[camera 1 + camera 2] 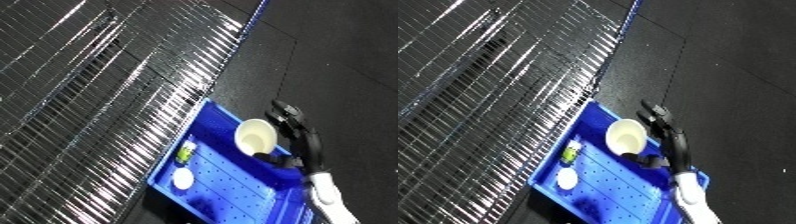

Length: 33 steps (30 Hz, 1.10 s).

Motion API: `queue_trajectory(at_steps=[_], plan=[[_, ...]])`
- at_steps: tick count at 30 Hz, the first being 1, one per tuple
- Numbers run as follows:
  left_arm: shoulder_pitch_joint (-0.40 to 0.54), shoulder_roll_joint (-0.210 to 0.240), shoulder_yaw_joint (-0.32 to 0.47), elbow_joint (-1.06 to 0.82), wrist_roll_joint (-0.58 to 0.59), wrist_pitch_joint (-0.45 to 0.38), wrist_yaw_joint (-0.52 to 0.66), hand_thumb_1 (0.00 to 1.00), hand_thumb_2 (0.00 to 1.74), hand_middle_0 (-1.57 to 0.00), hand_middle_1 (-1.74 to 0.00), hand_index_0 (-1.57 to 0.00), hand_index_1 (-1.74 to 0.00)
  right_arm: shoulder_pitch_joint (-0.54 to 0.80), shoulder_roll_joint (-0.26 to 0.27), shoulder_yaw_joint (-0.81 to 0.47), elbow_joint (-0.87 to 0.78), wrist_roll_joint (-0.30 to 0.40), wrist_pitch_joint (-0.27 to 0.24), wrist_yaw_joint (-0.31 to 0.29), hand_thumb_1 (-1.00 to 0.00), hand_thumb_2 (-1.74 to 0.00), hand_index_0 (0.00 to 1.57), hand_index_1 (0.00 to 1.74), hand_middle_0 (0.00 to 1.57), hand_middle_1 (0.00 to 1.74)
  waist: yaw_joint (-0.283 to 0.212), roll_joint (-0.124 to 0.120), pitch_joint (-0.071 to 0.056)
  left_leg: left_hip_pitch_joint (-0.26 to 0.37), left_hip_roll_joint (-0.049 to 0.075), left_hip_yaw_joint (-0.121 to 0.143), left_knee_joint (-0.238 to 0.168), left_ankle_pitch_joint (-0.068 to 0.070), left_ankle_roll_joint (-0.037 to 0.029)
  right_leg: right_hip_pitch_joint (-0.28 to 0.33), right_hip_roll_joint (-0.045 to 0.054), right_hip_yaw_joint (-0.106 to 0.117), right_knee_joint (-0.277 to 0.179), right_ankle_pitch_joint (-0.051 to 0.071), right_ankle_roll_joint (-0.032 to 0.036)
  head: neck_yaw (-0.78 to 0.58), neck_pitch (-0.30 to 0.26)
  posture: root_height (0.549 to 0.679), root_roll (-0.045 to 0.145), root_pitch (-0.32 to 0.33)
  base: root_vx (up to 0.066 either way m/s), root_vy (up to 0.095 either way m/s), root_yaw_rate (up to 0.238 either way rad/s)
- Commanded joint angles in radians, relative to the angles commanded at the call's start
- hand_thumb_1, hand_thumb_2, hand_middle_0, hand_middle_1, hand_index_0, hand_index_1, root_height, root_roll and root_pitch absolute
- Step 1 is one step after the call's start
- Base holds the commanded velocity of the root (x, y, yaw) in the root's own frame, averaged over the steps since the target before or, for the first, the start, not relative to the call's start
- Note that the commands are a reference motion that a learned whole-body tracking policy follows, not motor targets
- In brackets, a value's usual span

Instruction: Pick up the object and place it into the box

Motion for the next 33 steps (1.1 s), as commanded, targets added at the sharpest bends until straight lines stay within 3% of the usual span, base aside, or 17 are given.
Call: queue_trajectory(at_steps=[10, 14, 20, 27, 33], plan=[[0.0, -0.006, -0.008, -0.001, 0.002, 0.0, 0.001, 1.0, 1.74, -1.57, -1.74, -1.57, -1.74, 0.005, 0.02, 0.017, -0.037, -0.011, 0.018, 0.019, 0.0, 0.0, 0.0, 0.0, 0.0, 0.0, 0.009, -0.009, 0.005, -0.009, 0.001, -0.011, -0.001, 0.017, -0.0053, 0.0, -0.0021, -0.012, -0.001, 0.002, -0.0033, -0.099, -0.013, 0.653, 0.102, 0.016, -0.014, -0.014, 0.029], [-0.001, -0.003, -0.017, -0.014, 0.006, 0.009, 0.007, 1.0, 1.74, -1.57, -1.74, -1.57, -1.74, 0.004, 0.022, 0.038, -0.098, -0.095, 0.03, 0.022, 0.0, 0.0, 0.0, 0.0, 0.0, 0.0, 0.02, -0.018, 0.011, -0.02, 0.001, -0.02, 0.009, 0.018, -0.0048, -0.003, -0.0034, -0.018, 0.006, 0.002, -0.0047, -0.2, -0.018, 0.652, 0.102, 0.014, -0.023, -0.042, 0.079], [-0.02, 0.004, -0.035, -0.019, 0.022, 0.025, 0.02, 1.0, 1.74, -1.57, -1.74, -1.57, -1.74, -0.045, -0.015, 0.099, -0.212, -0.228, 0.092, 0.055, 0.0, 0.0, 0.0, 0.0, 0.0, 0.0, 0.046, -0.034, 0.02, -0.042, 0.003, -0.039, 0.026, 0.02, -0.0032, -0.013, -0.0043, -0.03, 0.025, 0.001, -0.0061, -0.366, -0.022, 0.65, 0.097, 0.009, -0.018, -0.058, 0.092], [-0.053, 0.013, -0.05, -0.012, 0.051, 0.046, 0.036, 1.0, 1.74, -1.57, -1.74, -1.57, -1.74, -0.13, -0.022, 0.168, -0.29, -0.222, 0.133, 0.112, 0.0, 0.0, 0.0, 0.0, 0.0, 0.0, 0.091, -0.059, 0.025, -0.072, 0.004, -0.066, 0.051, 0.016, -0.002, -0.015, -0.0088, -0.052, 0.052, -0.005, -0.0033, -0.513, -0.04, 0.647, 0.086, 0.001, -0.004, -0.074, 0.06], [-0.064, 0.028, -0.046, -0.013, 0.072, 0.076, 0.03, 1.0, 1.74, -1.57, -1.74, -1.57, -1.74, -0.174, -0.003, 0.218, -0.327, -0.228, 0.154, 0.146, 0.0, 0.0, 0.0, 0.0, 0.0, 0.0, 0.131, -0.078, 0.023, -0.091, 0.004, -0.087, 0.067, 0.022, -0.0016, -0.013, -0.0125, -0.073, 0.069, -0.006, 0.0025, -0.587, -0.058, 0.646, 0.076, -0.005, 0.017, -0.075, 0.104]])
